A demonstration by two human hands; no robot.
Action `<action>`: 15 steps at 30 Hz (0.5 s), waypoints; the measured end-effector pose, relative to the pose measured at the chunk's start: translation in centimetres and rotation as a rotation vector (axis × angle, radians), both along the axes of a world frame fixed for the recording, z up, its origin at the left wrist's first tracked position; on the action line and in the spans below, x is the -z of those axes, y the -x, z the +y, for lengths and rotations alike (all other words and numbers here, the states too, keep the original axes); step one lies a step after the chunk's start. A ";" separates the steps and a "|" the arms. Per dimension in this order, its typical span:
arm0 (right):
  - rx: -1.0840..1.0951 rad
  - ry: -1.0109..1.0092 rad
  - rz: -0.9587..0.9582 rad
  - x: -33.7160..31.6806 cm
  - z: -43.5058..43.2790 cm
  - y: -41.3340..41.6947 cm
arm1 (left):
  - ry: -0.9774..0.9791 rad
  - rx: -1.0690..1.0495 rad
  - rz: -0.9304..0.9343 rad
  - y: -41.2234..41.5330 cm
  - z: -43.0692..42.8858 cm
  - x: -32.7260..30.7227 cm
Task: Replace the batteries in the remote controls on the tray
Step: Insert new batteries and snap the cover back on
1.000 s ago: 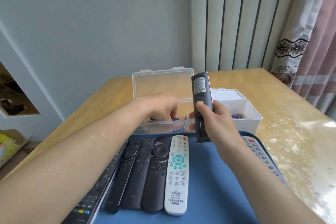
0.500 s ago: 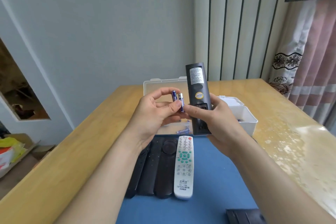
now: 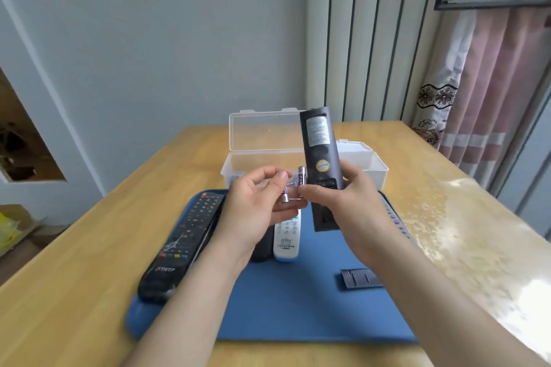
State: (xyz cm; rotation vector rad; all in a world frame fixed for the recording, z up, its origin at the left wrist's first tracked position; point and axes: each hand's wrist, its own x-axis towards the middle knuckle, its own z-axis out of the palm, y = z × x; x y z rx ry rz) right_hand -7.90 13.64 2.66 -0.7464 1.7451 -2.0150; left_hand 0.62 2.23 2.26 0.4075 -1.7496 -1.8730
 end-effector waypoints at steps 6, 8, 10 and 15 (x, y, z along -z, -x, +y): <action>-0.065 0.130 -0.346 1.7 1.2 -0.4 | 0.021 -0.046 -0.083 -0.3 0.8 1.7; -0.097 0.148 -0.397 1.9 1.4 -0.5 | -0.015 -0.028 -0.062 -0.5 1.1 1.8; -0.135 0.172 -0.423 1.9 1.5 -0.7 | 0.032 -0.016 -0.037 -0.7 1.1 1.8; -0.213 0.153 -0.422 2.0 1.6 -0.5 | 0.362 0.047 -0.040 -0.7 0.7 2.3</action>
